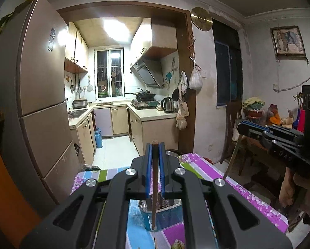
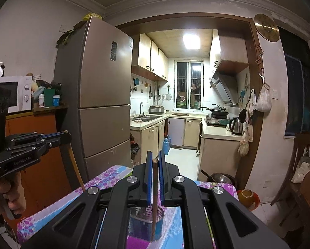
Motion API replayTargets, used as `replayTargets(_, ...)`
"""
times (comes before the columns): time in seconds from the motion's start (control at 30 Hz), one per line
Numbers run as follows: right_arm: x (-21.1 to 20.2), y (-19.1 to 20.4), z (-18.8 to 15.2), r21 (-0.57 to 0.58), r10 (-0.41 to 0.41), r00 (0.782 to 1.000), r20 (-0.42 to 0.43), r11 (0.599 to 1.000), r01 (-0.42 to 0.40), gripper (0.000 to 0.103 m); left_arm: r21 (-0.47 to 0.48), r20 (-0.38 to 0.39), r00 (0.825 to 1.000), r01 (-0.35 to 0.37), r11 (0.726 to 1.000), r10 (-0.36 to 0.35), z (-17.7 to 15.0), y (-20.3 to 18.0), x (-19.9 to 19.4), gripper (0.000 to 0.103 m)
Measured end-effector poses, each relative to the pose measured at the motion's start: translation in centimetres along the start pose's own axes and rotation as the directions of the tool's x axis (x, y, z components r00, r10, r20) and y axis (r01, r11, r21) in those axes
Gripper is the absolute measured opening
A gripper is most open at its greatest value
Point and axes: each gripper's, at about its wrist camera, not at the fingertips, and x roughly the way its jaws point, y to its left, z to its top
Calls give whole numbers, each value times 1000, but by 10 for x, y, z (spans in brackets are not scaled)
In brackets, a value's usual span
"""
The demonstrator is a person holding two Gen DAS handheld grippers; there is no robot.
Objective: Organize utensils
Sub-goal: 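Lift both held chopsticks upright and carry them over the blue utensil holder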
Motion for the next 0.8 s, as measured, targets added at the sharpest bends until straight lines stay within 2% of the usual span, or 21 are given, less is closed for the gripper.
replayTargets(0.2, 29, -6, 21, 11, 1, 1000, 12, 1000, -1, 7, -18, 30, 1000, -9, 1000, 10, 19, 3, 20, 5)
replayTargets(0.37, 56, -7, 25, 15, 10, 1000, 1, 1000, -10, 7, -40, 30, 1000, -6, 999, 7, 24, 7, 44, 5)
replayTargets(0.8, 123, -19, -15, 56, 21, 995, -101, 998, -15, 7, -78, -67, 998, -6, 997, 1, -11, 23, 108, 5)
